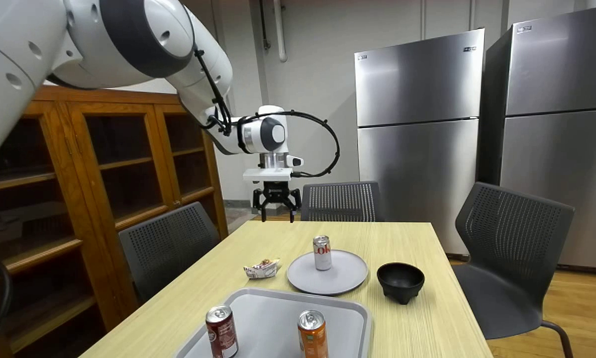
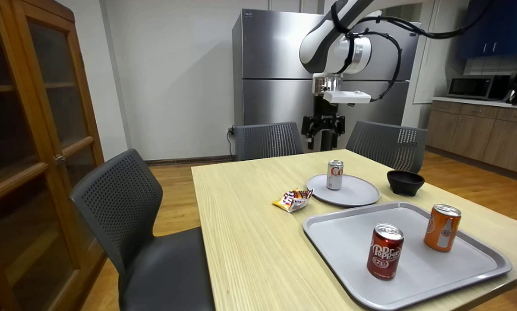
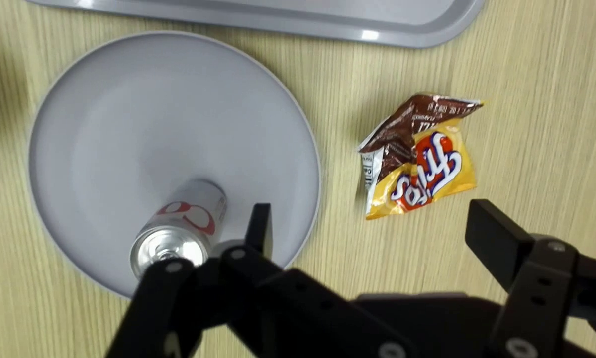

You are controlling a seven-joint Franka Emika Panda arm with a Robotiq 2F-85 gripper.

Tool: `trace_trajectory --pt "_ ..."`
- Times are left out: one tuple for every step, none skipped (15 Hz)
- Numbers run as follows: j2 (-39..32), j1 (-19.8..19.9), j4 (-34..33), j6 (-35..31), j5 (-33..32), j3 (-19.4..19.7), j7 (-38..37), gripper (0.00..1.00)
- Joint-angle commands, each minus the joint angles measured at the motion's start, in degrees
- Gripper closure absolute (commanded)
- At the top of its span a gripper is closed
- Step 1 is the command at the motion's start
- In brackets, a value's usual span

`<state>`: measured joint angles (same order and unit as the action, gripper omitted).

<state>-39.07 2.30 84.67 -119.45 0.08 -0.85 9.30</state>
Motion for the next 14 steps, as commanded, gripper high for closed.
trace_trajectory --pt "9.02 -1.09 13.87 -4.96 -2.01 -0.42 1.8 0.0" --pt "10.64 -1.49 16.67 -6.3 -2.45 -0.4 1.78 0.0" --pt "12.33 -1.88 19.74 -7.83 -2.93 -0.41 1.63 0.0" --pt "14.01 -2.16 22.59 -9.06 -3.26 -0.52 1.55 0.0" --pt "15.59 -2.37 25.51 -10.52 -3.51 -0.64 1.51 0.0" --pt "17.3 -2.61 28.53 -11.84 -3.68 -0.74 1.41 0.0" --pt "19.04 -2.8 31.52 -12.88 -3.78 -0.89 1.51 0.0" --pt "20.72 -2.99 34.55 -13.96 -3.8 -1.08 1.56 0.0" --pt "22.6 -3.16 37.74 -14.96 -3.85 -1.22 1.54 0.0" --pt "24.58 -3.22 40.92 -15.58 -3.53 -1.51 1.59 0.0" --pt "26.51 -3.33 44.16 -16.46 -3.42 -1.71 1.49 0.0" --pt "28.36 -3.49 47.38 -17.39 -3.63 -1.71 1.08 0.0" --pt "22.03 -3.15 39.15 -14.55 -2.84 -1.55 0.8 0.0" --pt "23.17 -3.18 41.14 -14.99 -2.82 -1.61 0.8 0.0"
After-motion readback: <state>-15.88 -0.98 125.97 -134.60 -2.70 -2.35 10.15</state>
